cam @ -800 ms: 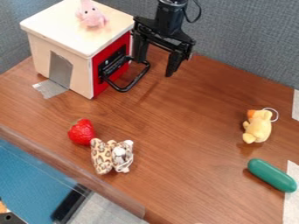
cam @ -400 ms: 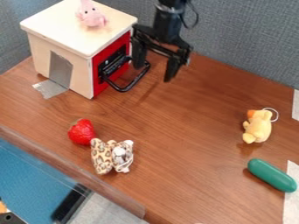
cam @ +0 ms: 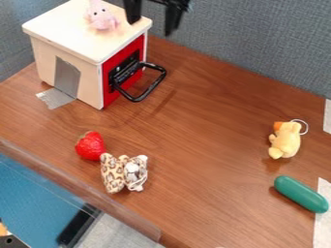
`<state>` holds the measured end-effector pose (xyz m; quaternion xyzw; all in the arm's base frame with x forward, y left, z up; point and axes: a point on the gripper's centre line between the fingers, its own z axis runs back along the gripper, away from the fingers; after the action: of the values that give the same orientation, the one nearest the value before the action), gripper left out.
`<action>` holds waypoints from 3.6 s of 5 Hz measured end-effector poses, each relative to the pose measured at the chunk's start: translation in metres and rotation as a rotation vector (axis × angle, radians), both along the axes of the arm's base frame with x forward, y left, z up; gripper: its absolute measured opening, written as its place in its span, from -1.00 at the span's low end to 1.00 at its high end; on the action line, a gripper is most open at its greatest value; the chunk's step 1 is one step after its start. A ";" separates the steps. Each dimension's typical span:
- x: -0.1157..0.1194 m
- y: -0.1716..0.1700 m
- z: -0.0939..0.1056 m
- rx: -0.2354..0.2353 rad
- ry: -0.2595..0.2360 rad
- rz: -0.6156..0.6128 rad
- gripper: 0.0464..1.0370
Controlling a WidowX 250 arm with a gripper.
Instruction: Take the pink object off the drawer and put it on the table
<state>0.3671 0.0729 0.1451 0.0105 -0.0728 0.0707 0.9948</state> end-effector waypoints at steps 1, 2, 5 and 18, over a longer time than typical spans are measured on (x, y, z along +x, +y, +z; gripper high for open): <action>-0.001 0.026 0.016 0.004 -0.039 0.049 0.93; 0.002 0.053 0.039 0.026 -0.095 0.125 0.93; 0.039 0.094 -0.010 0.057 0.041 0.227 0.93; 0.033 -0.090 -0.120 0.064 0.235 -0.148 -0.71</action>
<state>0.3998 -0.0174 0.0252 0.0451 0.0415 -0.0072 0.9981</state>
